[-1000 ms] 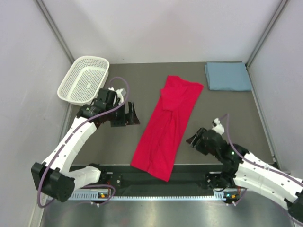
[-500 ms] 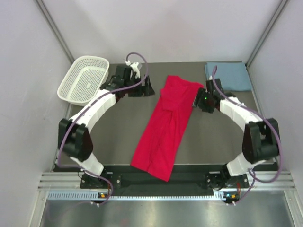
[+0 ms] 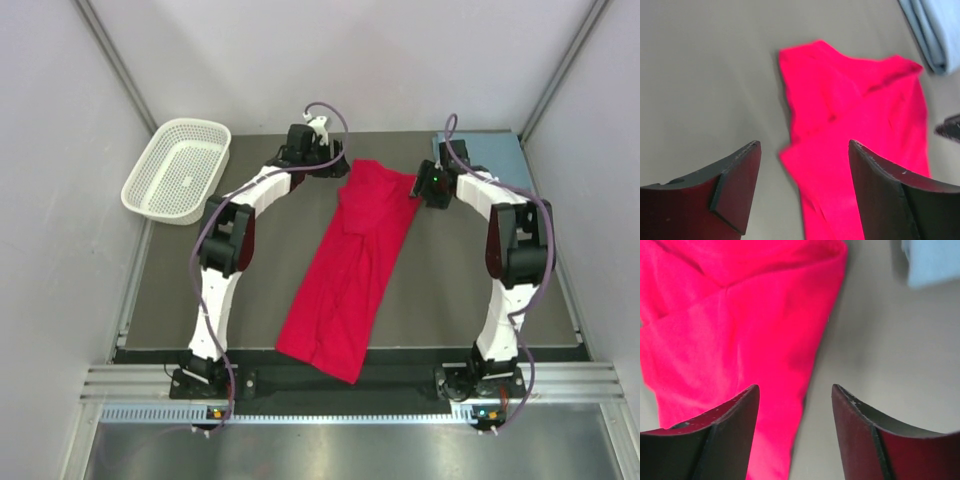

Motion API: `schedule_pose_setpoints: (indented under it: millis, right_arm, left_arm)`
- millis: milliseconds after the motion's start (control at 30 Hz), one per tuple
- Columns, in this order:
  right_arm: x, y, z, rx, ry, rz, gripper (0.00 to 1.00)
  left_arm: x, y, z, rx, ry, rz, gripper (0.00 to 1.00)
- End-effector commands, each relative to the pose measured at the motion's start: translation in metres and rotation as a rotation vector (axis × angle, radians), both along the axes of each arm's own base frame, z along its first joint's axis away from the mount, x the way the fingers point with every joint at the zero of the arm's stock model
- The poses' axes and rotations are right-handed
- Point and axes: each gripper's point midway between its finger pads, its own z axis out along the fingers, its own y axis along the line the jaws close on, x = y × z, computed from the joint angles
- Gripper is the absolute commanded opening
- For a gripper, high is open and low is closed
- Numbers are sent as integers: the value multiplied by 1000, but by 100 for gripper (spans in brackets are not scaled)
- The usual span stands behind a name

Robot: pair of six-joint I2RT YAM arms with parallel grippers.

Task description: Fold and stack the t-shirts

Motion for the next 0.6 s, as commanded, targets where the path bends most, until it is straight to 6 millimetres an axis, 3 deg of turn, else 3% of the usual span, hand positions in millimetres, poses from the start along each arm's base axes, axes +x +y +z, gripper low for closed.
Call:
schedule_pose_setpoints:
  millis: [0, 233, 567]
  right_arm:
    - [39, -2, 20, 29, -111, -12, 58]
    - [49, -9, 12, 65, -116, -44, 56]
    - [53, -20, -11, 70, -78, -67, 55]
  left_arm:
    - [41, -17, 17, -119, -106, -6, 72]
    - [64, -28, -11, -178, -116, 8, 70]
    - [65, -48, -45, -372, -6, 22, 61]
